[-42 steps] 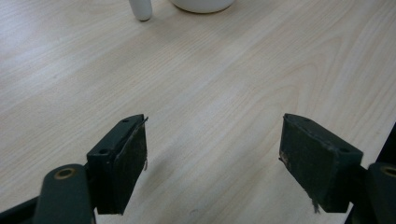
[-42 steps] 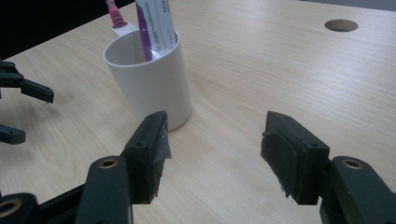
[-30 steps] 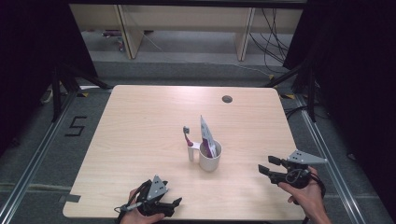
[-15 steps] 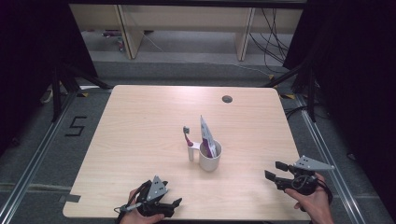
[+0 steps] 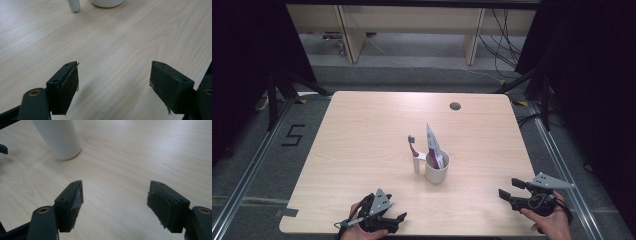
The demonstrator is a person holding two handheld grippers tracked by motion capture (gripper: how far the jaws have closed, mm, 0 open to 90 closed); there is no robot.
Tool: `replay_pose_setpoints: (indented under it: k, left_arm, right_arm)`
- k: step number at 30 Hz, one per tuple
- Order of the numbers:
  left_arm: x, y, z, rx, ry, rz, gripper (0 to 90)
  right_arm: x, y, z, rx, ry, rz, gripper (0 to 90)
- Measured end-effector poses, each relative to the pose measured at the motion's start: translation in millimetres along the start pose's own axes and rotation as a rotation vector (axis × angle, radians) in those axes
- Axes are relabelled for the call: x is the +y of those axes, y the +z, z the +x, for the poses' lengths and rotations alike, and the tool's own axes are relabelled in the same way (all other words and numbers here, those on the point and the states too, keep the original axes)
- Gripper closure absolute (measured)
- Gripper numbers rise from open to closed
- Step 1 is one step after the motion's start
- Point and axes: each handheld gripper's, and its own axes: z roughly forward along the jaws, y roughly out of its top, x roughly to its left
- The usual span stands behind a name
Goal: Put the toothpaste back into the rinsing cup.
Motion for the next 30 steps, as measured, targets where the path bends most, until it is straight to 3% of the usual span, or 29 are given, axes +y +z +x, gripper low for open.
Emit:
replay_pose_setpoints:
  k: [1, 2, 4, 5, 6, 9, 10, 11, 12, 14, 15, 17, 19, 21, 23, 25, 26, 29, 30]
  left_arm:
    - [0.2, -0.7, 0.6, 0.001, 0.009, 0.01, 22.8]
    - [0.1, -0.6, 0.5, 0.001, 0.009, 0.009, 22.7]
    - [0.2, -0.5, 0.4, 0.002, 0.01, 0.009, 22.7]
    - [0.2, -0.5, 0.3, 0.001, 0.01, 0.009, 22.7]
    - [0.1, -0.5, 0.3, 0.001, 0.01, 0.01, 22.7]
    - [-0.1, 0.3, -0.6, 0.002, 0.0, 0.003, 22.7]
    - [-0.1, 0.3, -0.5, 0.002, 0.0, 0.003, 22.7]
    - [0.1, -0.3, 0.4, 0.0, 0.01, 0.011, 22.7]
    - [0.0, -0.4, 0.5, 0.0, 0.009, 0.009, 22.6]
    - [0.0, -0.4, 0.8, 0.001, 0.009, 0.008, 22.7]
    - [-0.2, -0.6, 1.1, 0.002, 0.014, 0.011, 22.6]
    - [-0.2, -0.4, 1.0, 0.002, 0.014, 0.013, 22.5]
    - [-0.3, 0.5, -0.4, 0.001, -0.001, 0.002, 22.5]
    - [-0.2, -0.2, 0.3, 0.002, 0.007, 0.01, 22.5]
    - [-0.2, -0.1, 0.5, 0.002, 0.008, 0.009, 22.5]
    - [-0.4, -0.4, 1.0, 0.003, 0.014, 0.012, 22.5]
    - [-0.4, -0.4, 1.0, 0.003, 0.014, 0.013, 22.5]
    - [-0.5, -0.4, 1.2, 0.002, 0.014, 0.009, 22.5]
    - [-0.5, -0.5, 1.2, 0.003, 0.014, 0.01, 22.5]
  right_arm:
    - [-0.9, -1.0, 3.8, 0.012, 0.055, 0.017, 26.8]
    - [-2.0, -1.2, 2.0, 0.001, 0.028, 0.012, 24.9]
    - [-4.0, -1.2, 2.9, 0.01, 0.039, 0.028, 22.4]
    - [-5.0, -0.6, 1.4, -0.005, 0.008, 0.014, 21.9]
    - [-5.4, -1.9, 3.5, 0.016, 0.039, 0.038, 21.2]
    - [-7.9, -0.8, 2.8, 0.005, 0.002, 0.043, 20.0]
    - [-9.1, -0.7, 6.2, 0.013, 0.042, 0.058, 19.1]
    - [-9.5, -0.5, 4.1, 0.003, 0.004, 0.056, 18.7]
    - [-9.8, -0.9, 4.0, 0.008, -0.002, 0.066, 18.7]
    - [-11.2, -0.5, 5.4, 0.001, 0.002, 0.07, 18.2]
    - [-11.9, -0.4, 8.1, 0.013, 0.037, 0.076, 18.1]
    - [-13.1, -0.6, 6.1, -0.003, 0.0, 0.086, 17.7]
    - [-14.6, -1.1, 9.1, 0.009, 0.032, 0.106, 17.6]
    - [-15.8, -0.5, 7.9, -0.002, -0.001, 0.1, 17.4]
    - [-17.5, -0.5, 10.2, 0.008, 0.022, 0.116, 17.3]
    - [-19.1, 0.2, 10.8, 0.016, 0.0, 0.133, 17.0]
    - [-20.3, -0.4, 13.9, 0.013, 0.028, 0.152, 16.8]
    - [-22.0, -0.4, 12.5, 0.001, -0.012, 0.176, 16.5]
    - [-23.4, 0.0, 14.9, 0.006, 0.018, 0.183, 16.5]
